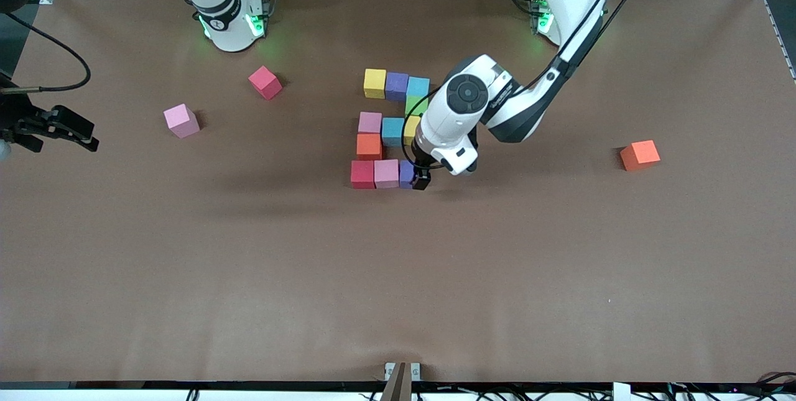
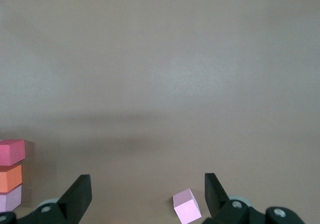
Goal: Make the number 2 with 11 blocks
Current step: 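Lower the purple cube beside the light pink cube with the left gripper, then open the left gripper and lift it off the purple cube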
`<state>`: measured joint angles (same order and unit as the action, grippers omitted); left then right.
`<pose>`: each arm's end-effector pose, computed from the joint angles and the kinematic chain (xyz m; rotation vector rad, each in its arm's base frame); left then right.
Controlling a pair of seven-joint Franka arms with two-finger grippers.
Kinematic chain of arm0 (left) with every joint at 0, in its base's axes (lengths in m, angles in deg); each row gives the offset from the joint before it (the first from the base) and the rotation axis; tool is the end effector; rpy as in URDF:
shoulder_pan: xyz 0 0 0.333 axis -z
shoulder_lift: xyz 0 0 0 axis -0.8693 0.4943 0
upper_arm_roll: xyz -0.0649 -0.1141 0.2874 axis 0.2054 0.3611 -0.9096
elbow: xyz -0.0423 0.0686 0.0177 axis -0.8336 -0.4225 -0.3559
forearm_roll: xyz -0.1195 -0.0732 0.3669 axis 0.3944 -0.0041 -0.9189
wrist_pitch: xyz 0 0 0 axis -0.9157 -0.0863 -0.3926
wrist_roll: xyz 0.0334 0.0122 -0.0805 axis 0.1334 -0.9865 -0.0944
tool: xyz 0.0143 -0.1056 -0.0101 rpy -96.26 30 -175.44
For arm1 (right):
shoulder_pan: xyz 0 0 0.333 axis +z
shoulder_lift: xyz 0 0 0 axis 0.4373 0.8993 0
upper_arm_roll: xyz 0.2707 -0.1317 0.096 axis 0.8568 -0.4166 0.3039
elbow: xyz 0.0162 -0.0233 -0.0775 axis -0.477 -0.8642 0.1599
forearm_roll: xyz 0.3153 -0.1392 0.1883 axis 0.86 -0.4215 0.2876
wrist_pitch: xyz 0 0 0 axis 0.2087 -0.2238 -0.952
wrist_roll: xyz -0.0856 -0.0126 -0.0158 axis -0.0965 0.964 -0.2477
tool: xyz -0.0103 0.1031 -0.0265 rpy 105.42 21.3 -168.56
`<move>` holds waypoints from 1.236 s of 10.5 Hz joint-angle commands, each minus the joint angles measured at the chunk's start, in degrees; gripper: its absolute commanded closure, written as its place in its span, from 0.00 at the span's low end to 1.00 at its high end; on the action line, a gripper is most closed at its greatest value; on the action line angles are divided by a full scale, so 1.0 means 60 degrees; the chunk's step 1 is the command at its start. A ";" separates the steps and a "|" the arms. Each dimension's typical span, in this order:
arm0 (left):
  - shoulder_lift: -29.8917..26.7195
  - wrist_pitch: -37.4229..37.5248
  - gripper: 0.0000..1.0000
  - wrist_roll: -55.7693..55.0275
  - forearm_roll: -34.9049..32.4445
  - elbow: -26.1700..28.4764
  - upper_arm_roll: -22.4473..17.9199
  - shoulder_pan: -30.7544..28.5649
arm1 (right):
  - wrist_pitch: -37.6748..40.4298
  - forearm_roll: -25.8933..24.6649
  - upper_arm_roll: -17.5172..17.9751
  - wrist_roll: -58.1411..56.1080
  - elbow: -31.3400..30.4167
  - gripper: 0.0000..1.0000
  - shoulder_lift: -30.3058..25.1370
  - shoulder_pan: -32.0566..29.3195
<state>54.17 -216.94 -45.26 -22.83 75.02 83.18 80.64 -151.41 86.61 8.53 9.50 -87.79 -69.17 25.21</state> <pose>0.5082 -0.4535 0.3237 2.1675 2.0145 -0.2262 0.5804 -0.0186 0.6123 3.1362 -0.0004 0.0981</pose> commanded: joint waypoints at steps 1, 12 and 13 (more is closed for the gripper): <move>-0.0907 0.0745 0.00 0.0788 -0.0399 0.0137 -0.0084 -0.0401 | -0.0123 0.0168 0.0073 -0.0104 -0.0261 0.00 -0.0273 -0.0114; -0.3237 0.6121 0.00 1.0307 -0.0444 -0.1605 -0.0172 -0.2759 | -0.0108 0.0168 0.0146 -0.0206 -0.0085 0.00 -0.0288 -0.0085; -0.3398 0.6661 0.00 1.1634 -0.0444 -0.1620 -0.0157 -0.3110 | -0.0123 0.0168 0.0146 -0.0206 -0.0085 0.00 -0.0259 -0.0070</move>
<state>35.25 -180.90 16.09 -24.66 65.75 81.83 64.66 -151.89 86.68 9.15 9.37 -87.72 -69.91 25.26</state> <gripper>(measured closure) 0.000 0.000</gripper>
